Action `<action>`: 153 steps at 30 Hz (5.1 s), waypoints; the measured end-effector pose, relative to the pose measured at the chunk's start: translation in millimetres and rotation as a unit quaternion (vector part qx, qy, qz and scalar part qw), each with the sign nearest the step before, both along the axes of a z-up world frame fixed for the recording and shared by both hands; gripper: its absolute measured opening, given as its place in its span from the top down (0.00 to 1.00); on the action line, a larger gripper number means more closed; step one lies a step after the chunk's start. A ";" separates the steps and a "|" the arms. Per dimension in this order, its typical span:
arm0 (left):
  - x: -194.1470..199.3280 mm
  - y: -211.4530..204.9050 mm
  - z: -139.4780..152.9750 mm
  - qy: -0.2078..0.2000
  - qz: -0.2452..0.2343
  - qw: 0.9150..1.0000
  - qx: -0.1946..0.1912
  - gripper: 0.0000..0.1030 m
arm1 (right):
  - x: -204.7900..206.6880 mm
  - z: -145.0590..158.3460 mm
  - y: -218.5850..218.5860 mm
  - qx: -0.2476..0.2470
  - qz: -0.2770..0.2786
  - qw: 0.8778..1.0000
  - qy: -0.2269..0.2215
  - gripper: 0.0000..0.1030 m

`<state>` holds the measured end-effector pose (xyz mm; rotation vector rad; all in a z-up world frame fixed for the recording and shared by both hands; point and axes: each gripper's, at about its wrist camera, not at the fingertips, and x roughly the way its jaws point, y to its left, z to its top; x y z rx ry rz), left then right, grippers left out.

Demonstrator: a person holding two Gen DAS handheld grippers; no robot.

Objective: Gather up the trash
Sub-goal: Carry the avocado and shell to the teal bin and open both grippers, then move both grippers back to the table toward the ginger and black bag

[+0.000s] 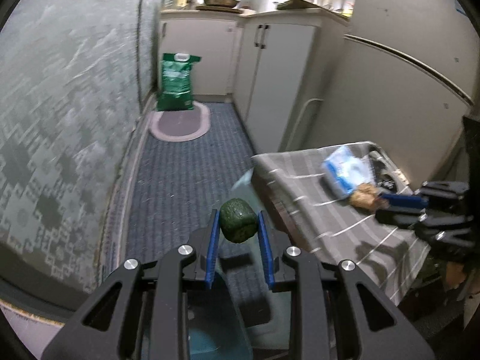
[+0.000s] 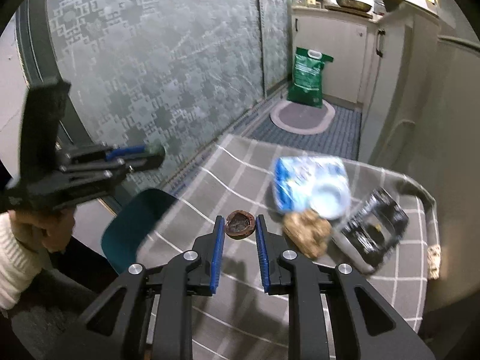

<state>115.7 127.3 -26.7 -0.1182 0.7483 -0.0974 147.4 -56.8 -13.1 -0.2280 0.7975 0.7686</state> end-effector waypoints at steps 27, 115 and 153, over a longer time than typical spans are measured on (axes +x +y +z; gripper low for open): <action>-56.7 79.0 -110.1 0.160 0.027 0.987 0.009 0.74 | -27.6 -23.1 130.4 -0.023 0.116 0.992 0.039 0.80; -128.8 40.9 113.9 -0.147 0.109 0.983 0.006 0.03 | -44.4 12.5 99.0 0.024 0.060 0.997 -0.050 0.03; 0.6 -153.0 -4.9 -0.005 -0.083 0.996 0.024 0.26 | 30.9 4.1 -130.8 0.005 -0.074 0.996 -0.054 0.24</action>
